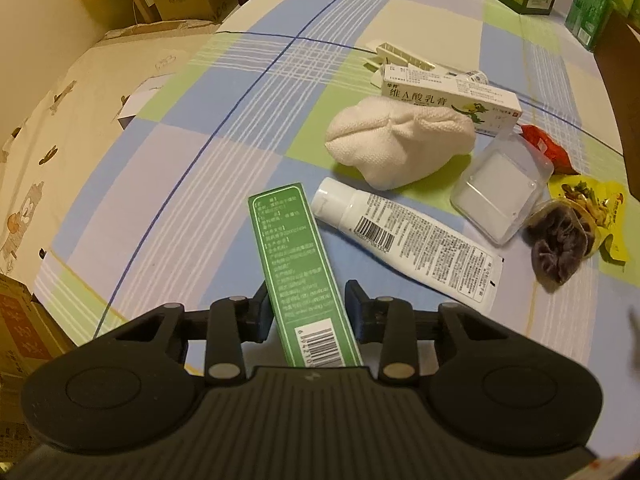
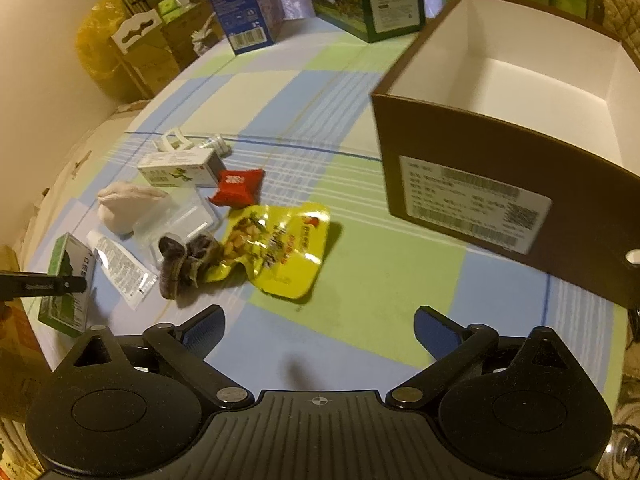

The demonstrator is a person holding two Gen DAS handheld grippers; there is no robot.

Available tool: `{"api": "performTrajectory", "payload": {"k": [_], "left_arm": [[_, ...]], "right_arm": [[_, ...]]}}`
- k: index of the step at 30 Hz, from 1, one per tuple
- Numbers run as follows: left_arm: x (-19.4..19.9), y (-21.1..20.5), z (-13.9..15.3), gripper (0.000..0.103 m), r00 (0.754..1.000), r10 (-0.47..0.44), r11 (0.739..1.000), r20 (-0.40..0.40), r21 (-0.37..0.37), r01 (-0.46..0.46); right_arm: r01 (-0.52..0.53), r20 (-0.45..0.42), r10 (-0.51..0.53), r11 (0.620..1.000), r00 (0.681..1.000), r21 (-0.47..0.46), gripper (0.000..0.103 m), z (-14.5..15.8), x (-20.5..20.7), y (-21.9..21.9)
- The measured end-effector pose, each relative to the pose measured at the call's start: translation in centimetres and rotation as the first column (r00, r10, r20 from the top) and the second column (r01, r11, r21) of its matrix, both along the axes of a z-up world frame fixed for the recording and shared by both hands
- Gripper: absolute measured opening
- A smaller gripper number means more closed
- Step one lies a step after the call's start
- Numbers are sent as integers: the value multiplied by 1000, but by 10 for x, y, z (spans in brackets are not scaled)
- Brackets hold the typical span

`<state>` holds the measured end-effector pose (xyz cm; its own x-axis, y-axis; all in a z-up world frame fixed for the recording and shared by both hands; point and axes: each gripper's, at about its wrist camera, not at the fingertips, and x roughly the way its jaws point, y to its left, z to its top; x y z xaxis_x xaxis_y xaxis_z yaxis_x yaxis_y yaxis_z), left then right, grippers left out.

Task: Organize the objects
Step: 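Hold the green box in the left tool while the right tool grasps the dark mushroom snack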

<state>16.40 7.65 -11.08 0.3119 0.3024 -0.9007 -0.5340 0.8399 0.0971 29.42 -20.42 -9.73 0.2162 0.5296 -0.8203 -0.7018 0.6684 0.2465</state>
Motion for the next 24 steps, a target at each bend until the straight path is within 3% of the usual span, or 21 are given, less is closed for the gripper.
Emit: {"api": "performTrajectory", "payload": {"k": [11, 16, 24], "left_arm": [[-8, 24, 12, 27, 999, -33, 999, 20, -8, 33], [-9, 38, 20, 27, 999, -44, 999, 32, -7, 44], [-10, 48, 25, 27, 996, -80, 996, 43, -25, 81]], "right_arm": [[-73, 30, 71, 992, 997, 101, 83, 4, -28, 51], [-105, 35, 102, 992, 994, 77, 77, -9, -41, 87], [-63, 21, 63, 998, 998, 23, 55, -29, -44, 118]]}}
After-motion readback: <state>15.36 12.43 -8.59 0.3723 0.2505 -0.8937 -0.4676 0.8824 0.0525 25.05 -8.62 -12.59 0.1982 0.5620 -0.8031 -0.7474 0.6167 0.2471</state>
